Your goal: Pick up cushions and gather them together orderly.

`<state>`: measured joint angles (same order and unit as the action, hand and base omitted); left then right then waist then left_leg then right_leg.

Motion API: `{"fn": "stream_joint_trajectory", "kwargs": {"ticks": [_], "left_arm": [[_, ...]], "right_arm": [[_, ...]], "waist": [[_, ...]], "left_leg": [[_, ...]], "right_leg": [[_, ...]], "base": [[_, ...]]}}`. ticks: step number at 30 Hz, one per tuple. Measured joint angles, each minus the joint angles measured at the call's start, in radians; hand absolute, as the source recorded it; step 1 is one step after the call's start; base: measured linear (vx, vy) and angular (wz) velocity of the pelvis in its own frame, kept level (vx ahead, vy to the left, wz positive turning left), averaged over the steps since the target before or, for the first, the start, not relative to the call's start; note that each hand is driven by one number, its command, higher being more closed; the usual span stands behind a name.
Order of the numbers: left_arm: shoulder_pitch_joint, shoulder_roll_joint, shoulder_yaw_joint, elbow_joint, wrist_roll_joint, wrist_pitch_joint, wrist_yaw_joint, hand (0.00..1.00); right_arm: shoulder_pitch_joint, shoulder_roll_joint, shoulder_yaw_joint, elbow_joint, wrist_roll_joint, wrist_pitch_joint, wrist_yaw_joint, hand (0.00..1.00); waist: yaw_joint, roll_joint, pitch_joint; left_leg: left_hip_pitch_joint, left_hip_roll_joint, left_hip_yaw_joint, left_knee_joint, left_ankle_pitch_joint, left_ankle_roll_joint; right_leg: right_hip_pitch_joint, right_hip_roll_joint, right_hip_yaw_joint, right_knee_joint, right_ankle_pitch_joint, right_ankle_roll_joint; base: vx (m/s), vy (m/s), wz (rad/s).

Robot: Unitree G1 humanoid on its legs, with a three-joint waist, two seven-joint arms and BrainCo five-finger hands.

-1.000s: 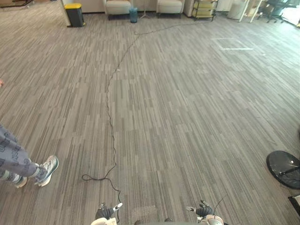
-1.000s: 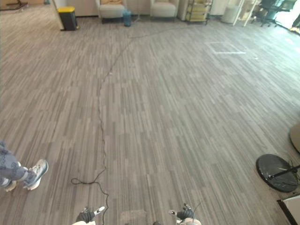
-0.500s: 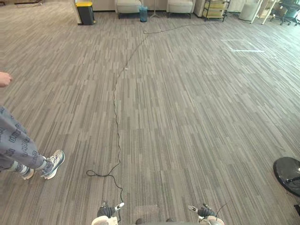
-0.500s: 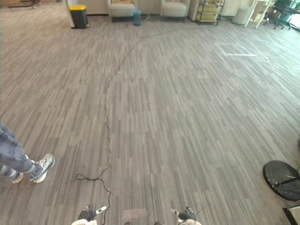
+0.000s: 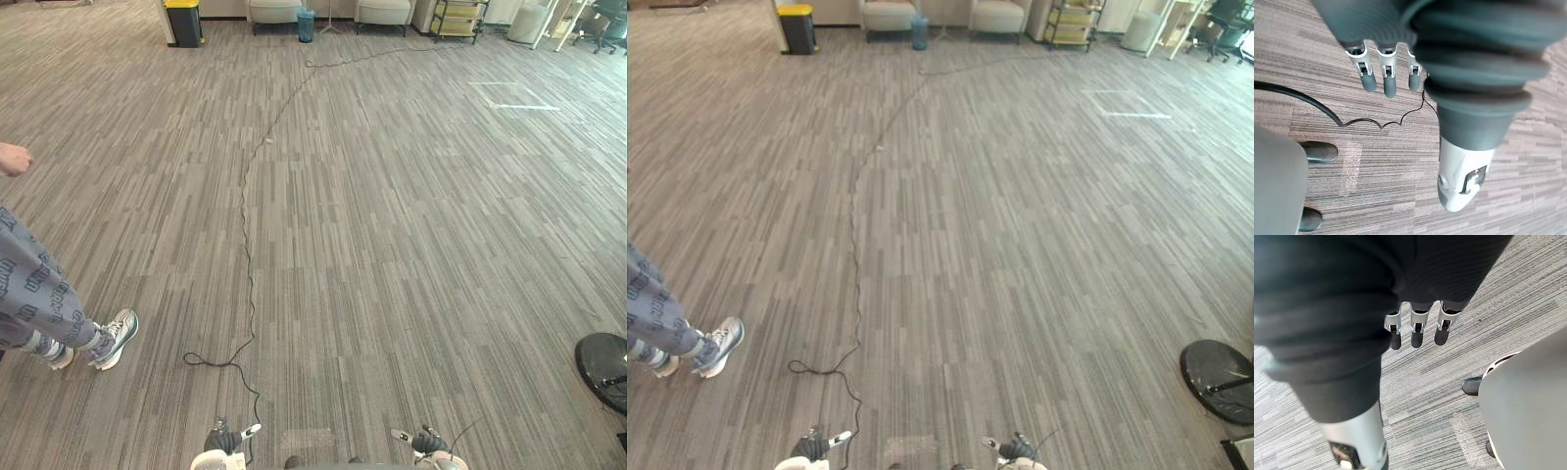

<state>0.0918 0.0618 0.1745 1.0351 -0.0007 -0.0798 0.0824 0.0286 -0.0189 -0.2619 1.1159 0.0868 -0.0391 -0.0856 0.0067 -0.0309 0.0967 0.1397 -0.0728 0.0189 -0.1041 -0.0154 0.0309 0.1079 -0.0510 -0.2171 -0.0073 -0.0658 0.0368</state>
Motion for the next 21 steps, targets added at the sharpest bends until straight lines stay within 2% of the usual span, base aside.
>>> {"fn": "stream_joint_trajectory", "kwargs": {"ticks": [15,17,20,21], "left_arm": [[0.000,0.002,-0.017,0.000,0.000,0.000,0.000,0.00],[-0.001,0.002,-0.017,-0.001,-0.001,0.000,0.000,0.00],[-0.005,0.002,-0.015,-0.004,-0.002,0.000,0.000,0.00],[-0.012,0.000,-0.010,-0.010,-0.003,0.000,0.001,0.00]], "right_arm": [[0.001,-0.004,0.029,-0.001,-0.002,0.000,-0.002,0.00],[0.000,-0.005,0.029,-0.001,-0.001,0.000,-0.002,0.00],[-0.008,-0.005,0.026,-0.004,0.001,-0.001,-0.003,0.00],[-0.010,0.002,0.015,-0.012,0.001,-0.004,-0.004,0.00]], "waist": [[-0.001,0.000,0.001],[-0.001,0.007,0.006],[-0.003,0.004,0.019],[-0.004,-0.005,0.033]], "left_leg": [[0.000,0.005,0.002,-0.005,0.000,0.000],[-0.008,0.005,-0.003,0.000,0.000,0.000],[-0.044,0.003,-0.019,0.025,-0.017,-0.011],[-0.075,0.000,-0.029,0.095,-0.060,-0.013]], "right_leg": [[0.005,0.001,0.002,0.001,0.003,-0.001],[-0.007,0.001,-0.002,0.016,-0.007,-0.001],[-0.064,-0.010,-0.013,0.107,-0.060,-0.006],[-0.080,-0.018,-0.020,0.150,-0.092,-0.012]], "base": [[-0.03,-0.005,-0.01],[0.00,-0.005,0.07],[0.02,-0.019,0.19],[0.04,-0.037,0.27]]}}
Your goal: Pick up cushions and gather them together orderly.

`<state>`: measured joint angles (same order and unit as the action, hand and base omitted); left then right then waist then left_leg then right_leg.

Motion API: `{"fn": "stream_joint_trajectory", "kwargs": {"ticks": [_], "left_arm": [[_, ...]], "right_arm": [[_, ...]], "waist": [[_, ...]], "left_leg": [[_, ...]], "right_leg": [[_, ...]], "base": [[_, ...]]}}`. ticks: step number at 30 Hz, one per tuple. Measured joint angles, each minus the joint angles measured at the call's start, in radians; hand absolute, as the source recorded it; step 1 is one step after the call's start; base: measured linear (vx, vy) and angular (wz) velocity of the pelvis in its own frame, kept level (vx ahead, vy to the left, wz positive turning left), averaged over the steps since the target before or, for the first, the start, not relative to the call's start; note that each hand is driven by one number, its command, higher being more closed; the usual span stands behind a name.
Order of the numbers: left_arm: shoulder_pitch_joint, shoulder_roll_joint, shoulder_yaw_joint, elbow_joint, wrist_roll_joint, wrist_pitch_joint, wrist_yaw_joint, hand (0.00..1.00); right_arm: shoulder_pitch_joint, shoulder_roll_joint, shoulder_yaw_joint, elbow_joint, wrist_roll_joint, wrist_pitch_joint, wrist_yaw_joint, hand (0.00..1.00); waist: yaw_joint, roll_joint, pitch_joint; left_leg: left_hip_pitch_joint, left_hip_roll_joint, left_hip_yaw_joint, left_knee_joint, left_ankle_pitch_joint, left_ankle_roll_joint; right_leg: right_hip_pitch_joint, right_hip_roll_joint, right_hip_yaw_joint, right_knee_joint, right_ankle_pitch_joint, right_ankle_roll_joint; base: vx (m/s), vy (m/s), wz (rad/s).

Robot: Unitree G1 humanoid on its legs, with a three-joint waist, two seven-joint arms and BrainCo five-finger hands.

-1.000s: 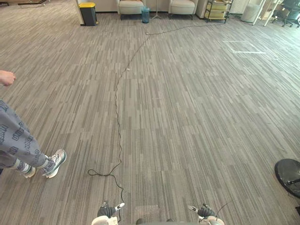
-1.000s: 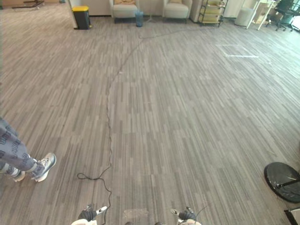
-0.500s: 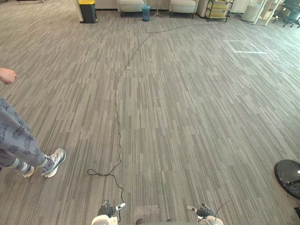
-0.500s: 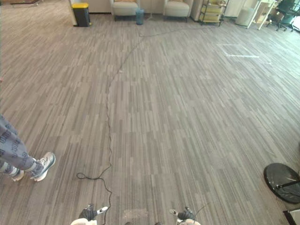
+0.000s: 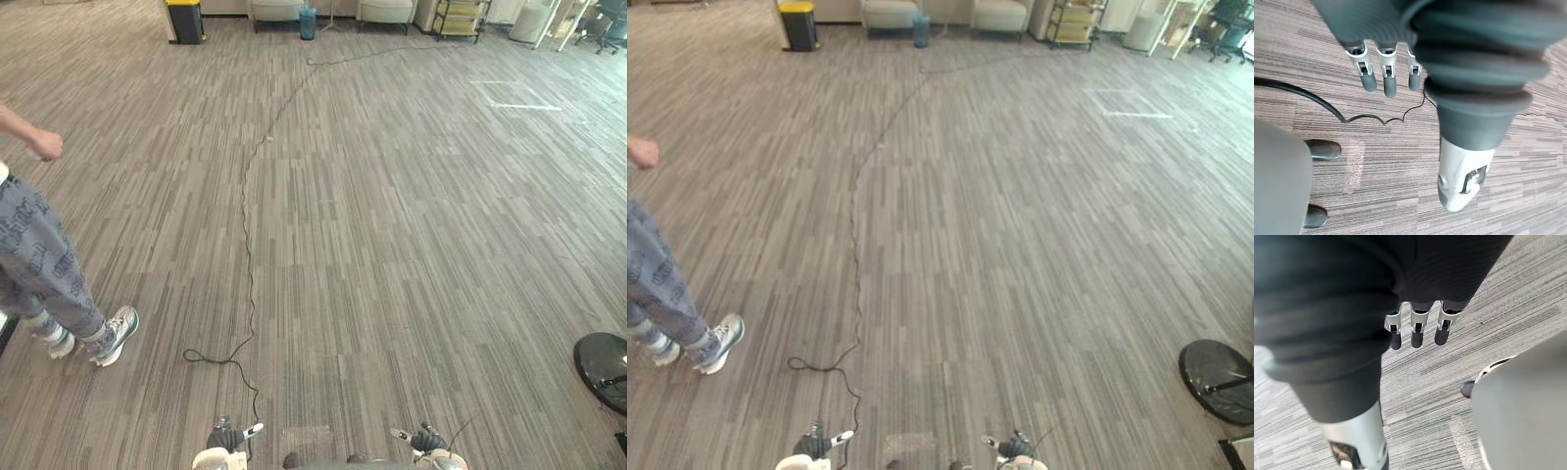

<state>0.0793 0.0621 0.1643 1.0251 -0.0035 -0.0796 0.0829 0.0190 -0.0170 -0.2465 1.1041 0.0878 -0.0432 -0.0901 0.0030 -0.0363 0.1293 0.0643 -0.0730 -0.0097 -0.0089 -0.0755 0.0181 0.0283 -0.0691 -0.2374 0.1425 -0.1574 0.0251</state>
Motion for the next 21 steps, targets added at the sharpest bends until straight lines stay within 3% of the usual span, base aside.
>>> {"fn": "stream_joint_trajectory", "kwargs": {"ticks": [1,2,3,5,6,7,9,11,12,13,14,15,16,17,18,19,20,21], "left_arm": [[-0.008,-0.005,0.019,-0.021,-0.002,0.003,0.000,0.00],[-0.007,-0.009,0.026,-0.032,-0.003,0.003,0.000,0.00],[-0.002,-0.025,0.054,-0.062,-0.007,0.004,0.000,0.00],[0.000,-0.037,0.072,-0.093,-0.012,0.005,-0.004,0.00],[0.002,-0.047,0.086,-0.108,-0.021,0.004,-0.004,0.00],[0.002,-0.050,0.092,-0.121,-0.030,0.001,-0.003,0.00],[0.002,-0.052,0.090,-0.131,-0.040,-0.002,-0.003,0.00],[0.000,-0.058,0.089,-0.137,-0.041,-0.004,-0.004,0.00],[0.001,-0.059,0.089,-0.149,-0.047,-0.005,-0.006,0.00],[0.002,-0.059,0.089,-0.150,-0.049,-0.005,-0.005,0.00],[0.000,-0.050,0.082,-0.148,-0.050,-0.006,-0.006,0.00],[-0.002,-0.048,0.083,-0.147,-0.050,-0.005,-0.005,0.00],[-0.002,-0.046,0.092,-0.150,-0.065,-0.004,-0.007,0.00],[-0.004,-0.045,0.105,-0.166,-0.078,-0.019,-0.010,0.00],[-0.003,-0.046,0.101,-0.169,-0.076,-0.021,-0.009,0.00],[0.006,-0.056,0.082,-0.167,-0.075,-0.022,-0.006,0.00],[0.006,-0.039,0.064,-0.154,-0.067,-0.020,-0.007,0.00],[-0.006,-0.019,0.037,-0.137,-0.064,-0.016,-0.007,0.00]], "right_arm": [[0.007,0.004,-0.009,-0.025,0.000,-0.002,-0.001,0.00],[0.013,0.004,-0.009,-0.036,0.000,-0.003,-0.002,0.00],[0.029,0.003,-0.008,-0.071,0.000,-0.005,-0.004,0.00],[0.042,0.003,-0.004,-0.110,0.000,-0.007,-0.010,0.00],[0.041,0.002,-0.004,-0.110,0.000,-0.006,-0.011,0.00],[0.038,-0.001,-0.005,-0.111,0.000,-0.006,-0.015,0.00],[0.039,0.000,-0.006,-0.110,0.000,-0.003,-0.020,0.00],[0.037,-0.001,-0.006,-0.110,-0.001,-0.002,-0.022,0.00],[0.033,0.000,-0.003,-0.108,-0.001,-0.001,-0.023,0.00],[0.032,0.001,-0.001,-0.108,-0.001,0.001,-0.024,0.00],[0.020,0.007,0.008,-0.098,-0.001,0.004,-0.025,0.00],[0.010,0.011,0.010,-0.097,-0.001,0.004,-0.022,0.00],[-0.002,0.032,0.013,-0.102,-0.005,0.004,-0.016,0.00],[-0.006,0.059,-0.006,-0.110,-0.008,0.003,-0.014,0.00],[0.003,0.063,-0.013,-0.108,-0.008,0.004,-0.014,0.00],[0.028,0.060,-0.017,-0.112,-0.008,0.003,-0.013,0.00],[0.033,0.062,-0.016,-0.112,-0.008,0.004,-0.009,0.00],[0.034,0.059,-0.018,-0.121,-0.008,0.004,-0.007,0.00]], "waist": [[0.006,-0.001,0.022],[0.009,0.001,0.027],[0.030,0.018,0.039],[0.030,0.015,0.052],[0.037,0.021,0.055],[0.039,0.027,0.065],[0.044,0.027,0.067],[0.054,0.028,0.066],[0.059,0.023,0.064],[0.063,0.019,0.061],[0.066,-0.004,0.042],[0.062,-0.006,0.042],[0.065,-0.011,0.043],[0.092,-0.019,0.044],[0.092,-0.029,0.036],[0.095,-0.020,0.013],[0.094,-0.037,0.008],[0.077,-0.050,0.015]], "left_leg": [[-0.053,0.002,0.006,0.133,-0.077,-0.006],[-0.076,0.008,0.015,0.193,-0.112,-0.008],[-0.120,0.036,0.047,0.360,-0.190,-0.015],[-0.235,0.083,0.131,0.619,-0.234,-0.034],[-0.266,0.112,0.159,0.677,-0.247,-0.030],[-0.313,0.156,0.189,0.725,-0.267,-0.050],[-0.367,0.180,0.206,0.678,-0.262,-0.056],[-0.409,0.170,0.208,0.552,-0.207,-0.059],[-0.433,0.155,0.209,0.488,-0.106,-0.061],[-0.435,0.148,0.213,0.472,-0.071,-0.061],[-0.423,0.113,0.261,0.464,-0.069,-0.020],[-0.425,0.113,0.266,0.482,-0.077,-0.006],[-0.436,0.125,0.277,0.540,-0.094,0.010],[-0.487,0.147,0.292,0.693,-0.094,0.023],[-0.477,0.131,0.297,0.670,-0.131,0.015],[-0.423,0.123,0.275,0.563,-0.147,0.028],[-0.363,0.079,0.272,0.537,-0.219,0.039],[-0.314,0.047,0.264,0.524,-0.252,0.058]], "right_leg": [[-0.006,-0.006,0.003,0.049,-0.043,-0.009],[-0.010,-0.006,0.005,0.067,-0.057,-0.009],[-0.010,0.006,0.013,0.121,-0.099,-0.017],[-0.008,0.005,0.018,0.155,-0.138,-0.032],[-0.002,0.007,0.018,0.155,-0.144,-0.036],[0.022,0.006,0.017,0.154,-0.156,-0.036],[0.059,-0.023,0.022,0.149,-0.181,-0.009],[0.092,-0.059,0.032,0.123,-0.207,0.016],[0.119,-0.087,0.048,0.092,-0.218,0.037],[0.125,-0.096,0.055,0.081,-0.219,0.039],[0.145,-0.134,0.097,0.025,-0.194,0.032],[0.145,-0.135,0.115,0.018,-0.174,0.027],[0.153,-0.142,0.162,0.005,-0.096,0.034],[0.164,-0.150,0.213,0.034,-0.027,0.058],[0.161,-0.157,0.220,0.067,-0.023,0.066],[0.138,-0.153,0.218,0.154,-0.026,0.074],[0.070,-0.185,0.235,0.365,-0.021,0.095],[-0.031,-0.198,0.286,0.599,0.094,0.134]], "base": [[0.04,-0.039,0.20],[0.05,-0.039,-0.14],[0.07,-0.031,-0.22],[0.14,-0.027,-0.15],[0.19,-0.013,-0.10],[0.31,0.034,-0.12],[0.36,0.104,-0.07],[0.42,0.238,-0.14],[0.34,0.209,-0.16],[0.53,0.301,-0.35],[0.47,0.224,-0.31],[0.69,0.354,-0.37],[0.62,0.366,-0.32],[0.49,0.327,-0.37],[0.44,0.324,-0.30],[0.35,0.253,-0.04],[0.53,0.319,0.19],[0.55,0.255,0.34]]}}
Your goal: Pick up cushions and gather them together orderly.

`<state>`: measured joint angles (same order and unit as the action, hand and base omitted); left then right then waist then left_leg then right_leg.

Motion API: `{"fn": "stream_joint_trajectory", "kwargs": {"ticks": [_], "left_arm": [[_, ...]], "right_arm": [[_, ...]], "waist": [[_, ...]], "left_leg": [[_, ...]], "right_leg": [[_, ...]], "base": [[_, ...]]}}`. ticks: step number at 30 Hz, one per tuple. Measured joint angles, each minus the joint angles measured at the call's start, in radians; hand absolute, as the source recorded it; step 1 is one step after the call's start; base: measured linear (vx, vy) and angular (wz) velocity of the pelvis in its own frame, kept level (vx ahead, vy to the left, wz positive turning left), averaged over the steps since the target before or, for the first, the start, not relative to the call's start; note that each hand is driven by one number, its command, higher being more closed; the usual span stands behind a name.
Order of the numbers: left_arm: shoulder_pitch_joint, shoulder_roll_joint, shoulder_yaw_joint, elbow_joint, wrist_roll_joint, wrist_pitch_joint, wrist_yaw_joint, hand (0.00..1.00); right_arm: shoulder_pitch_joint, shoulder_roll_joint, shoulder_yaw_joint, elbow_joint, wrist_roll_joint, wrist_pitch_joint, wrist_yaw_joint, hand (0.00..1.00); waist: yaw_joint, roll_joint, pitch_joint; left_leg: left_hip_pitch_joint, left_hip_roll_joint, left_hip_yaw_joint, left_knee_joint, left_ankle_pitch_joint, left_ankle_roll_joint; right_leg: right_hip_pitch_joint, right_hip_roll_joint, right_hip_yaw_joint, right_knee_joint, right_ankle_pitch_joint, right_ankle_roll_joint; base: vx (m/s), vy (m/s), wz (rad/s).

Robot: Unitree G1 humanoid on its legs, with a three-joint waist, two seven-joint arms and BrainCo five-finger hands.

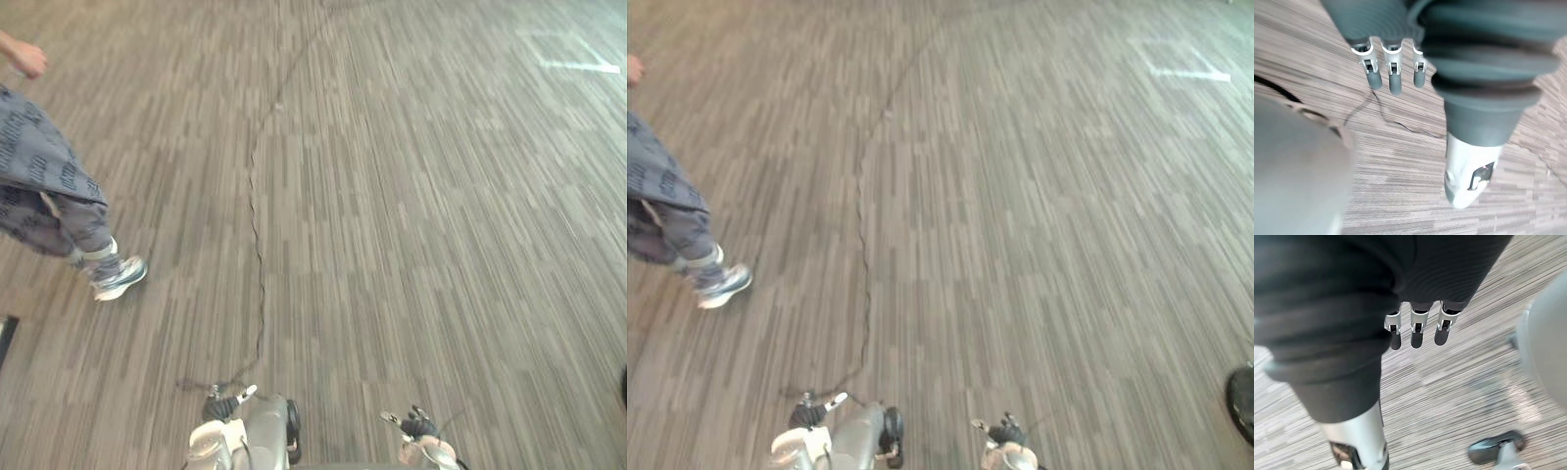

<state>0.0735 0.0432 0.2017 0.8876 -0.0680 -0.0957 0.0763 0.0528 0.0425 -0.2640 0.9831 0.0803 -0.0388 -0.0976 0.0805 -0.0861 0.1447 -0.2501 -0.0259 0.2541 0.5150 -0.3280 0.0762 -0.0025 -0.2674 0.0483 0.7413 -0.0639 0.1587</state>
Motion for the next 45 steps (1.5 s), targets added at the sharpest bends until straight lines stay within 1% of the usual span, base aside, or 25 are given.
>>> {"fn": "stream_joint_trajectory", "kwargs": {"ticks": [2,3,5,8,10,12,13,14,15,16,17,18,19,20,23,25,27,29,31,33,34,36,38,42,45], "left_arm": [[-0.012,0.002,-0.004,0.021,0.006,0.017,0.002,0.00],[-0.019,-0.005,-0.003,0.027,0.007,0.024,0.005,0.00],[-0.021,-0.022,-0.002,0.026,0.006,0.024,0.006,0.00],[-0.052,-0.063,-0.001,0.029,0.006,0.024,0.003,0.00],[-0.059,-0.076,-0.003,0.039,0.006,0.024,-0.001,0.00],[-0.050,-0.072,-0.017,0.061,0.007,0.023,-0.003,0.00],[-0.048,-0.073,-0.025,0.081,0.007,0.022,-0.007,0.00],[-0.049,-0.078,-0.012,0.088,0.014,0.023,-0.014,0.00],[-0.055,-0.080,-0.003,0.087,0.020,0.023,-0.016,0.00],[-0.068,-0.098,0.016,0.084,0.027,0.022,-0.016,0.00],[-0.055,-0.103,0.044,0.081,0.026,0.023,-0.017,0.00],[-0.050,-0.105,0.052,0.077,0.026,0.023,-0.017,0.00],[-0.037,-0.100,0.060,0.061,0.026,0.023,-0.019,0.00],[-0.028,-0.094,0.070,0.024,0.026,0.021,-0.019,0.00],[-0.003,-0.080,0.075,-0.039,0.024,0.012,-0.021,0.00],[-0.003,-0.085,0.075,-0.052,0.021,0.012,-0.021,0.00],[-0.003,-0.086,0.073,-0.052,0.013,0.012,-0.021,0.00],[-0.005,-0.074,0.064,-0.047,0.005,0.011,-0.021,0.00],[-0.014,-0.058,0.053,-0.034,0.005,0.008,-0.022,0.00],[-0.012,-0.035,0.056,-0.029,0.002,0.010,-0.021,0.00],[-0.010,-0.034,0.056,-0.027,0.001,0.014,-0.020,0.00],[-0.013,-0.032,0.050,-0.006,-0.009,0.015,-0.019,0.00],[-0.022,-0.028,0.041,0.034,-0.017,0.017,-0.016,0.00],[-0.022,-0.023,0.039,0.056,-0.024,0.018,-0.014,0.00],[-0.030,-0.025,0.036,0.072,-0.024,0.020,-0.015,0.00]], "right_arm": [[0.001,-0.005,0.000,-0.030,0.000,-0.001,0.000,0.00],[0.005,-0.009,-0.002,-0.071,0.000,-0.006,0.000,0.00],[0.011,-0.008,-0.007,-0.106,0.001,-0.016,0.000,0.00],[0.011,-0.004,-0.016,-0.144,0.001,-0.029,0.008,0.00],[0.005,-0.013,-0.036,-0.136,0.002,-0.032,0.012,0.00],[0.004,-0.017,-0.046,-0.102,0.008,-0.033,0.014,0.00],[-0.004,-0.022,-0.050,-0.091,0.009,-0.034,0.014,0.00],[-0.022,-0.039,-0.048,-0.086,-0.002,-0.030,0.015,0.00],[-0.025,-0.041,-0.048,-0.089,-0.005,-0.030,0.016,0.00],[-0.025,-0.053,-0.046,-0.093,-0.003,-0.030,0.017,0.00],[-0.026,-0.066,-0.036,-0.099,-0.003,-0.028,0.014,0.00],[-0.028,-0.070,-0.033,-0.098,-0.003,-0.025,0.013,0.00],[-0.031,-0.064,-0.020,-0.092,-0.002,-0.018,0.009,0.00],[-0.029,-0.046,0.005,-0.090,0.000,-0.018,0.008,0.00],[-0.016,-0.006,0.048,-0.084,0.001,-0.018,0.009,0.00],[-0.027,0.002,0.042,-0.076,0.001,-0.017,0.009,0.00],[-0.030,0.004,0.037,-0.046,0.001,-0.017,0.007,0.00],[-0.033,-0.006,0.038,-0.014,0.001,-0.015,0.004,0.00],[-0.029,0.004,0.035,-0.010,0.000,-0.011,0.001,0.00],[-0.027,0.018,0.030,-0.021,-0.002,-0.010,0.001,0.00],[-0.026,0.019,0.030,-0.028,-0.002,-0.011,0.001,0.00],[-0.026,0.020,0.035,-0.050,-0.003,-0.013,0.010,0.00],[0.003,0.020,0.039,-0.068,-0.014,-0.021,0.016,0.00],[0.009,0.027,0.053,-0.125,-0.042,-0.030,0.021,0.00],[0.004,0.016,0.043,-0.137,-0.042,-0.034,0.025,0.00]], "waist": [[-0.018,0.009,0.013],[-0.024,0.022,0.030],[-0.030,0.049,0.046],[-0.048,0.044,0.053],[-0.058,0.052,0.059],[-0.079,0.048,0.056],[-0.089,0.065,0.055],[-0.079,0.108,0.036],[-0.079,0.117,0.039],[-0.080,0.138,0.053],[-0.075,0.169,0.066],[-0.072,0.169,0.071],[-0.066,0.175,0.078],[-0.049,0.151,0.088],[-0.011,0.099,0.068],[-0.008,0.107,0.066],[0.002,0.103,0.064],[0.024,0.090,0.054],[0.017,0.056,0.033],[0.021,0.019,0.019],[0.024,0.015,0.017],[0.025,0.019,0.019],[0.003,0.030,0.026],[-0.025,0.038,0.036],[-0.037,0.034,0.037]], "left_leg": [[0.056,-0.009,-0.017,-0.009,-0.026,0.008],[0.164,-0.009,-0.025,-0.060,-0.037,0.018],[0.285,-0.004,-0.043,-0.153,-0.037,0.018],[0.439,0.003,-0.086,-0.266,-0.065,-0.003],[0.505,0.017,-0.104,-0.308,-0.083,-0.010],[0.574,0.021,-0.149,-0.336,-0.083,-0.010],[0.608,0.040,-0.203,-0.324,-0.083,-0.011],[0.585,0.084,-0.234,-0.267,-0.049,-0.071],[0.569,0.087,-0.243,-0.223,-0.023,-0.105],[0.499,0.088,-0.253,-0.041,0.080,-0.132],[0.384,0.104,-0.248,0.229,0.279,-0.200],[0.346,0.119,-0.241,0.315,0.300,-0.219],[0.250,0.164,-0.180,0.512,0.222,-0.173],[0.181,0.177,-0.137,0.585,0.160,-0.152],[-0.001,0.188,-0.076,0.508,0.077,-0.130],[-0.080,0.182,-0.056,0.268,0.061,-0.116],[-0.099,0.121,-0.080,-0.132,0.176,-0.123],[-0.092,0.077,-0.092,-0.193,0.335,-0.100],[-0.103,0.050,-0.071,-0.156,0.297,-0.065],[-0.071,0.032,-0.034,-0.039,0.191,-0.007],[-0.048,0.030,-0.020,-0.031,0.170,-0.003],[0.043,0.032,0.006,-0.029,0.105,0.007],[0.195,0.046,0.047,-0.076,0.027,-0.011],[0.363,0.090,0.122,-0.132,-0.084,-0.067],[0.475,0.100,0.201,-0.199,-0.112,-0.125]], "right_leg": [[-0.104,0.015,0.023,0.241,0.021,-0.004],[-0.207,0.059,0.016,0.427,-0.047,-0.027],[-0.296,0.108,-0.036,0.480,-0.116,-0.050],[-0.469,0.130,-0.203,0.321,-0.186,-0.066],[-0.511,0.144,-0.284,0.116,-0.169,-0.090],[-0.495,0.176,-0.321,-0.162,-0.097,-0.140],[-0.483,0.212,-0.311,-0.197,-0.005,-0.256],[-0.469,0.223,-0.350,-0.181,-0.042,-0.269],[-0.461,0.226,-0.360,-0.170,-0.057,-0.264],[-0.410,0.238,-0.369,-0.181,-0.099,-0.254],[-0.316,0.263,-0.347,-0.247,-0.130,-0.254],[-0.283,0.275,-0.337,-0.274,-0.137,-0.261],[-0.177,0.302,-0.311,-0.334,-0.148,-0.269],[-0.076,0.303,-0.286,-0.387,-0.150,-0.269],[0.105,0.284,-0.233,-0.538,-0.165,-0.242],[0.201,0.261,-0.219,-0.593,-0.178,-0.217],[0.276,0.208,-0.186,-0.618,-0.223,-0.168],[0.320,0.165,-0.134,-0.642,-0.239,-0.153],[0.289,0.124,-0.088,-0.606,-0.173,-0.161],[0.261,0.080,-0.017,-0.445,-0.106,-0.083],[0.240,0.076,-0.005,-0.371,-0.091,-0.074],[0.103,0.074,0.042,-0.029,-0.016,-0.039],[-0.117,0.061,-0.029,0.367,-0.088,-0.069],[-0.304,0.068,-0.247,0.304,-0.191,-0.109],[-0.384,0.088,-0.454,-0.018,-0.183,-0.135]], "base": [[0.45,0.150,0.22],[0.36,0.105,0.02],[0.56,0.092,0.14],[0.47,-0.001,0.36],[0.61,-0.089,0.42],[0.67,-0.134,0.64],[0.75,-0.166,0.47],[0.75,-0.167,0.30],[0.74,-0.171,0.13],[0.90,-0.209,-0.01],[0.75,-0.177,-0.13],[0.75,-0.100,-0.41],[0.69,-0.014,-0.45],[0.82,-0.015,-0.49],[0.73,0.016,-0.61],[0.65,0.112,-0.40],[0.52,0.163,-0.43],[0.73,0.328,-0.42],[0.74,0.346,-0.08],[0.63,0.303,-0.28],[0.56,0.258,-0.60],[0.44,0.194,-0.67],[0.45,0.144,-0.67],[0.36,0.049,-0.78],[0.47,0.003,-0.65]]}}
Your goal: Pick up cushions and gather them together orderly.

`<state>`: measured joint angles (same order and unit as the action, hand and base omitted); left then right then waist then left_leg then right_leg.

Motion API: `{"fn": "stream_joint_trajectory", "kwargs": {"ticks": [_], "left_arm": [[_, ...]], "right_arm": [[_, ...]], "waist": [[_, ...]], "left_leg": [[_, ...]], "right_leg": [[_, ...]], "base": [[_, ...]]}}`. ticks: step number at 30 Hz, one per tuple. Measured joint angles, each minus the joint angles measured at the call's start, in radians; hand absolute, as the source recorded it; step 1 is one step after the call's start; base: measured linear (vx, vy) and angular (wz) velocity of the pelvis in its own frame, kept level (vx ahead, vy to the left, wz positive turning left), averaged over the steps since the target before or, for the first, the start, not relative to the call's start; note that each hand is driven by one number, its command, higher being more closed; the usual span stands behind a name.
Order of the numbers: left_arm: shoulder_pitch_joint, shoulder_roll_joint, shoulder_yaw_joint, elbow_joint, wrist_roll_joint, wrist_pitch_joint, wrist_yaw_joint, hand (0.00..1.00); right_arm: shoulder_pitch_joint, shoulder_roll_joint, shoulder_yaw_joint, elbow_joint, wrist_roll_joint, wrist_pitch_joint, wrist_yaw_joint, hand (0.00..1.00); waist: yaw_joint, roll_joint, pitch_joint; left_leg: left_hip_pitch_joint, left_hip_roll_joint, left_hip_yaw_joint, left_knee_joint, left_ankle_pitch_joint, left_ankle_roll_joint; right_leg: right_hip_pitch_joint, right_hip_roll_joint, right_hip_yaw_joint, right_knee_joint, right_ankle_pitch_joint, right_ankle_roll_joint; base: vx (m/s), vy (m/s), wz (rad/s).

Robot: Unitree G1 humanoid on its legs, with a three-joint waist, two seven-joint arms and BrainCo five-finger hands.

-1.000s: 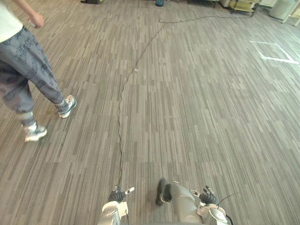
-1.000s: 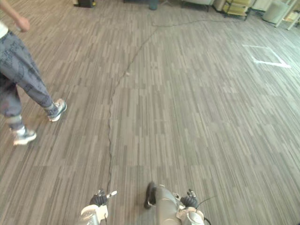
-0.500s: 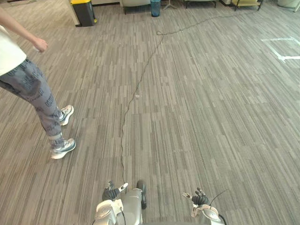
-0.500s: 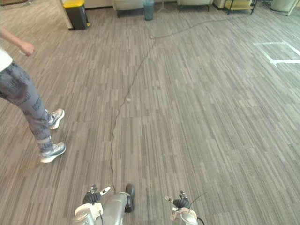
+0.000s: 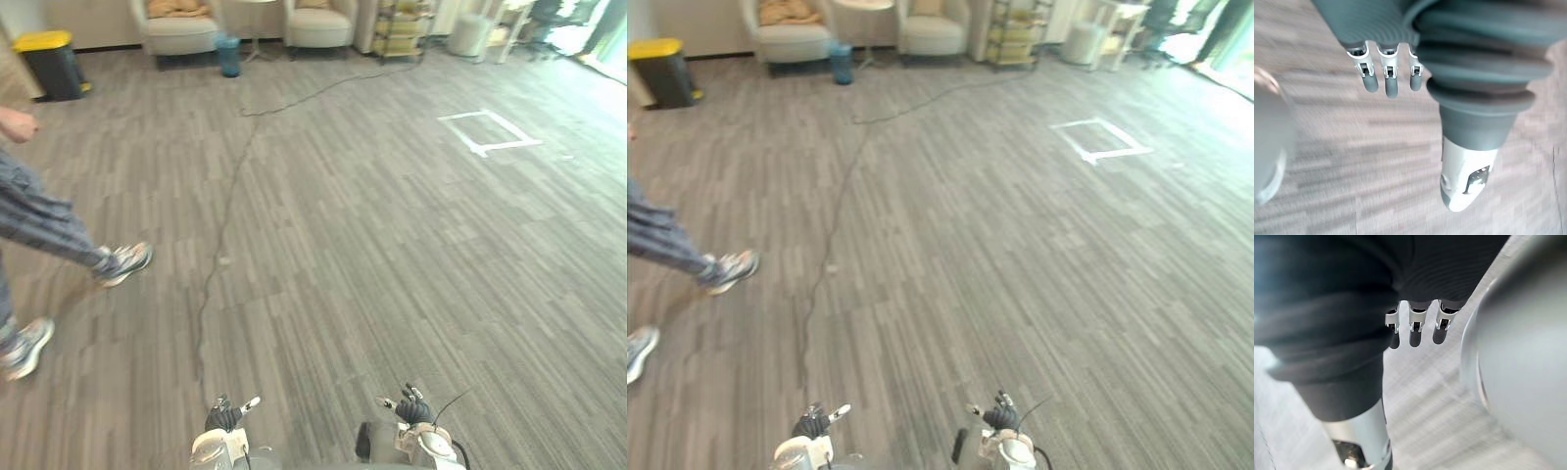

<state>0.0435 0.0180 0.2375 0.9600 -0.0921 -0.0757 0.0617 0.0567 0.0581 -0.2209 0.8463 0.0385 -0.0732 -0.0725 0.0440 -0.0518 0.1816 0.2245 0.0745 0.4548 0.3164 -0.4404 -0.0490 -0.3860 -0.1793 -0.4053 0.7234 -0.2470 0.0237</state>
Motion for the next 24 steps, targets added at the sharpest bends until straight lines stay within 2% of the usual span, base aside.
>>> {"fn": "stream_joint_trajectory", "kwargs": {"ticks": [1,2,3,4,5,6,7,8,9,10,11,12,13,14,15,16,17,18,19,20,21,22,24], "left_arm": [[-0.006,-0.005,-0.011,0.013,0.001,0.000,0.000,0.00],[-0.007,0.000,-0.036,0.035,0.004,0.000,-0.001,0.00],[-0.010,-0.001,-0.037,0.042,0.007,0.001,-0.002,0.00],[-0.012,-0.007,-0.023,0.051,0.015,0.003,-0.004,0.00],[-0.011,-0.026,-0.009,0.050,0.025,0.003,-0.006,0.00],[-0.026,-0.042,-0.003,0.040,0.035,0.004,-0.004,0.00],[-0.027,-0.042,0.010,0.032,0.040,0.003,-0.003,0.00],[-0.009,-0.042,0.017,0.020,0.042,0.004,-0.005,0.00],[0.002,-0.063,0.021,-0.013,0.051,0.000,-0.006,0.00],[0.000,-0.064,0.022,-0.019,0.052,0.000,-0.006,0.00],[-0.001,-0.056,0.021,-0.032,0.050,0.001,-0.004,0.00],[0.015,-0.040,0.021,-0.069,0.047,-0.006,-0.006,0.00],[0.020,-0.038,0.019,-0.079,0.046,-0.008,-0.006,0.00],[0.035,-0.035,0.025,-0.108,0.029,-0.008,-0.005,0.00],[0.050,-0.042,0.041,-0.119,0.017,-0.009,-0.004,0.00],[0.053,-0.044,0.043,-0.122,0.011,-0.010,-0.003,0.00],[0.058,-0.046,0.044,-0.122,0.001,-0.019,-0.002,0.00],[0.058,-0.046,0.043,-0.121,-0.004,-0.025,-0.001,0.00],[0.058,-0.046,0.037,-0.117,-0.011,-0.029,0.000,0.00],[0.057,-0.047,0.031,-0.107,-0.020,-0.032,0.000,0.00],[0.057,-0.041,0.031,-0.104,-0.019,-0.034,0.000,0.00],[0.053,-0.021,0.031,-0.103,-0.016,-0.037,0.000,0.00],[0.055,-0.016,0.051,-0.096,-0.017,-0.041,0.002,0.00]], "right_arm": [[-0.015,-0.006,-0.004,0.008,0.000,0.002,0.006,0.00],[-0.029,-0.019,-0.002,0.037,-0.001,0.000,0.011,0.00],[-0.032,-0.024,-0.002,0.043,-0.001,0.001,0.013,0.00],[-0.043,-0.029,-0.005,0.052,-0.001,0.004,0.014,0.00],[-0.043,-0.031,-0.014,0.057,-0.001,0.004,0.014,0.00],[-0.040,-0.039,-0.013,0.046,-0.001,0.004,0.014,0.00],[-0.037,-0.048,-0.009,0.032,-0.002,0.002,0.016,0.00],[-0.035,-0.045,0.000,0.027,0.000,0.002,0.015,0.00],[-0.042,-0.053,0.024,0.038,0.002,0.004,0.012,0.00],[-0.043,-0.050,0.030,0.039,0.002,0.005,0.012,0.00],[-0.050,-0.028,0.037,0.047,0.003,0.013,0.012,0.00],[-0.044,-0.009,0.042,0.050,0.003,0.017,0.012,0.00],[-0.039,-0.003,0.048,0.051,0.003,0.017,0.012,0.00],[-0.027,0.011,0.061,0.059,0.003,0.017,0.012,0.00],[-0.030,0.012,0.061,0.071,0.003,0.018,0.012,0.00],[-0.031,0.011,0.060,0.071,0.003,0.018,0.011,0.00],[-0.036,0.009,0.056,0.072,0.003,0.017,0.008,0.00],[-0.037,0.009,0.052,0.074,0.003,0.016,0.007,0.00],[-0.037,0.008,0.045,0.078,0.002,0.013,0.004,0.00],[-0.035,0.007,0.045,0.097,0.001,0.013,0.003,0.00],[-0.033,0.011,0.045,0.113,0.000,0.013,0.003,0.00],[-0.014,0.011,0.061,0.125,-0.001,0.018,0.010,0.00],[0.011,0.012,0.064,0.105,-0.001,0.016,0.009,0.00]], "waist": [[-0.010,0.006,-0.003],[-0.037,0.012,-0.004],[-0.045,0.017,-0.007],[-0.041,0.051,-0.017],[-0.039,0.057,-0.015],[-0.054,0.046,0.001],[-0.051,0.064,0.006],[-0.038,0.078,-0.006],[-0.028,0.139,0.008],[-0.019,0.147,0.012],[-0.008,0.117,0.035],[0.008,0.081,0.043],[0.014,0.072,0.039],[0.023,0.054,0.029],[0.028,0.050,0.030],[0.028,0.053,0.028],[0.031,0.054,0.027],[0.036,0.051,0.027],[0.044,0.052,0.023],[0.058,0.050,0.017],[0.063,0.044,0.002],[0.060,0.004,-0.018],[0.065,-0.021,-0.025]], "left_leg": [[0.036,-0.001,0.016,-0.056,0.003,-0.019],[0.078,-0.005,-0.011,-0.097,0.017,-0.048],[0.083,0.006,-0.028,-0.096,0.021,-0.055],[0.100,0.047,-0.079,-0.077,0.036,-0.081],[0.089,0.058,-0.129,0.007,0.097,-0.116],[0.072,0.049,-0.164,0.115,0.165,-0.079],[0.024,0.070,-0.188,0.288,0.243,-0.062],[-0.023,0.086,-0.204,0.424,0.315,-0.062],[-0.170,0.171,-0.238,0.751,0.313,-0.054],[-0.204,0.179,-0.243,0.801,0.294,-0.048],[-0.290,0.171,-0.256,0.855,0.255,-0.043],[-0.374,0.157,-0.266,0.825,0.227,-0.031],[-0.403,0.154,-0.268,0.802,0.218,-0.027],[-0.473,0.140,-0.283,0.695,0.195,-0.023],[-0.515,0.119,-0.306,0.551,0.183,-0.019],[-0.529,0.109,-0.316,0.497,0.183,-0.020],[-0.558,0.057,-0.368,0.329,0.196,-0.029],[-0.566,0.028,-0.400,0.234,0.213,-0.041],[-0.573,-0.009,-0.450,0.068,0.265,-0.061],[-0.576,-0.024,-0.466,0.029,0.381,-0.075],[-0.571,-0.040,-0.455,0.041,0.421,-0.055],[-0.574,-0.057,-0.416,0.089,0.370,0.001],[-0.548,-0.062,-0.355,0.160,0.303,0.035]], "right_leg": [[-0.016,0.029,-0.068,-0.176,0.047,-0.021],[-0.012,0.070,-0.087,-0.280,0.146,-0.087],[-0.008,0.085,-0.081,-0.285,0.181,-0.138],[0.009,0.122,-0.087,-0.273,0.179,-0.220],[0.021,0.113,-0.085,-0.210,0.117,-0.221],[0.019,0.089,-0.104,-0.109,0.066,-0.237],[0.036,0.113,-0.115,-0.085,0.030,-0.196],[0.089,0.143,-0.112,-0.184,0.025,-0.196],[0.194,0.241,-0.063,-0.257,-0.015,-0.235],[0.218,0.253,-0.046,-0.265,-0.021,-0.240],[0.299,0.261,0.013,-0.313,-0.034,-0.240],[0.392,0.261,0.073,-0.386,-0.036,-0.233],[0.413,0.261,0.093,-0.407,-0.038,-0.226],[0.475,0.259,0.158,-0.460,-0.039,-0.200],[0.535,0.257,0.217,-0.496,-0.045,-0.179],[0.551,0.255,0.237,-0.507,-0.048,-0.175],[0.591,0.233,0.294,-0.530,-0.064,-0.151],[0.606,0.219,0.324,-0.541,-0.073,-0.140],[0.635,0.197,0.377,-0.564,-0.092,-0.120],[0.670,0.173,0.434,-0.585,-0.113,-0.097],[0.678,0.159,0.464,-0.584,-0.119,-0.087],[0.655,0.106,0.492,-0.531,-0.114,-0.063],[0.584,0.082,0.531,-0.320,-0.086,-0.005]], "base": [[0.71,0.002,-0.18],[0.65,-0.016,-0.07],[0.71,-0.064,-0.01],[0.73,-0.113,-0.08],[0.87,-0.180,-0.12],[0.71,-0.202,-0.19],[0.49,-0.228,-0.40],[0.51,-0.208,-1.17],[0.50,-0.119,-1.23],[0.67,-0.043,-1.47],[0.61,-0.005,-1.11],[0.59,-0.029,-1.06],[0.54,-0.016,-1.16],[0.54,0.052,-1.24],[0.55,0.094,-1.26],[0.60,0.205,-1.25],[0.49,0.225,-1.02],[0.60,0.319,-1.35],[0.61,0.353,-1.40],[0.61,0.373,-1.39],[0.65,0.383,-1.13],[0.81,0.428,-0.84],[0.79,0.404,-0.73]]}}
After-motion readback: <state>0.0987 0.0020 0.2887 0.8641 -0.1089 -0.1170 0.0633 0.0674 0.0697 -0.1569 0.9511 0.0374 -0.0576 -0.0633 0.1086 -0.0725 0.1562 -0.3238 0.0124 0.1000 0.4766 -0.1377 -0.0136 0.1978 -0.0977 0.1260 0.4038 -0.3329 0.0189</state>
